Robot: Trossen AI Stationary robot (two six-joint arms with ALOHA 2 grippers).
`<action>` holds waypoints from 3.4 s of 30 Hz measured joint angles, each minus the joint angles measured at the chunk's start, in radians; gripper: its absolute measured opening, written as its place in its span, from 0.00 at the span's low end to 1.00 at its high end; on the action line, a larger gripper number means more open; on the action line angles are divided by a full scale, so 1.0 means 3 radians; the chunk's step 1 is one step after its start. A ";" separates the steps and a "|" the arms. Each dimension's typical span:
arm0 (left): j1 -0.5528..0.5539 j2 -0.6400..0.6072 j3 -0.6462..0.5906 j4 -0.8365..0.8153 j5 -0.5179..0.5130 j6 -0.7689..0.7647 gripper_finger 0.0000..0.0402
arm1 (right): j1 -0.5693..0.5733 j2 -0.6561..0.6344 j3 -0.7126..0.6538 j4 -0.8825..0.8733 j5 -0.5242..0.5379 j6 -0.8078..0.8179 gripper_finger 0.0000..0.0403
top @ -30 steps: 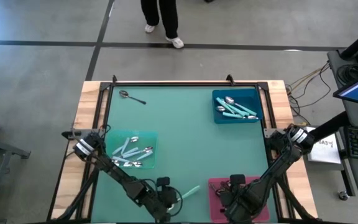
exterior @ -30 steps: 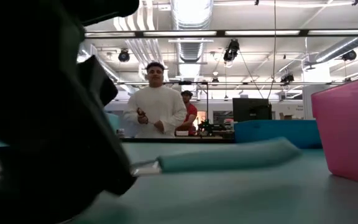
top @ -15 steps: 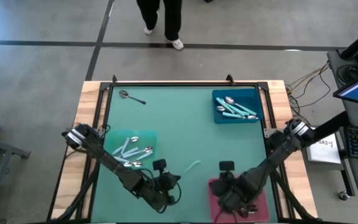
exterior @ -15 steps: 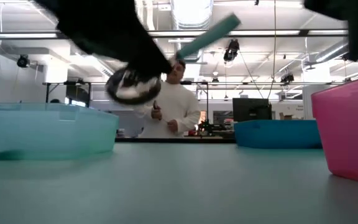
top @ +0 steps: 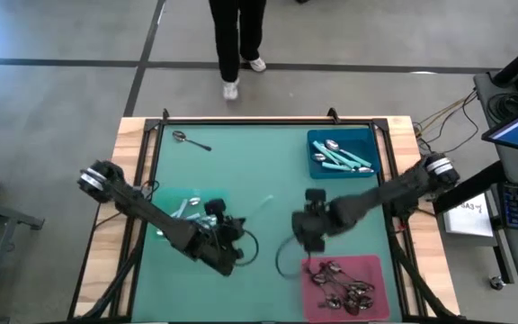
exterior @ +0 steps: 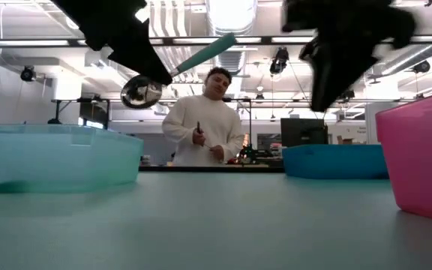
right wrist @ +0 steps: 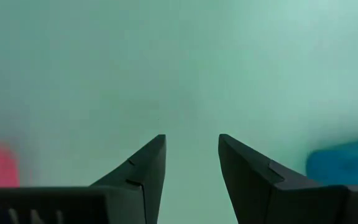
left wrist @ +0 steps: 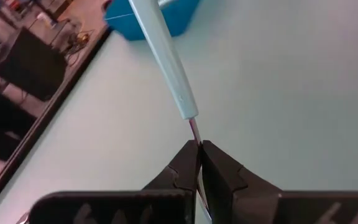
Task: Sort silverware by color (type)
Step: Put the green spoon into the blue bin
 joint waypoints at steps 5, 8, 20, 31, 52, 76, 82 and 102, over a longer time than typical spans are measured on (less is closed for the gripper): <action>0.0158 -0.0378 -0.0471 0.0764 -0.0022 0.0020 0.00 | -0.0424 -0.0439 -0.0532 0.1188 -0.0130 -0.0005 0.35; 0.0227 -0.0520 -0.0779 0.1607 -0.0021 0.0232 0.00 | -0.0577 -0.0653 -0.0906 0.2123 -0.0137 -0.0008 0.34; 0.0471 -0.0265 -0.1369 0.3975 0.0001 0.0807 0.00 | -0.0827 -0.0832 -0.1614 0.4558 -0.0514 0.0000 0.43; 0.0617 0.0113 -0.0964 0.4012 -0.0167 0.1056 0.00 | -0.1068 -0.0763 -0.1607 0.4643 -0.0516 -0.0125 0.50; 0.0691 0.0182 -0.0893 0.4225 0.0182 0.1042 0.00 | -0.1167 -0.0752 -0.1602 0.5095 -0.0910 -0.0140 0.45; 0.0724 0.0144 -0.0698 0.4145 0.0234 0.1231 0.19 | -0.1585 -0.1158 -0.1568 0.3707 -0.0251 -0.0534 0.08; 0.0747 -0.0043 -0.0698 0.3519 0.0086 0.1232 0.27 | -0.2018 -0.1507 -0.1394 0.2234 0.0018 -0.0561 0.08; 0.2453 -0.1195 -0.0705 -0.0497 0.1053 0.0471 0.28 | -0.2784 -0.0914 -0.1278 0.1254 0.0510 -0.0837 0.38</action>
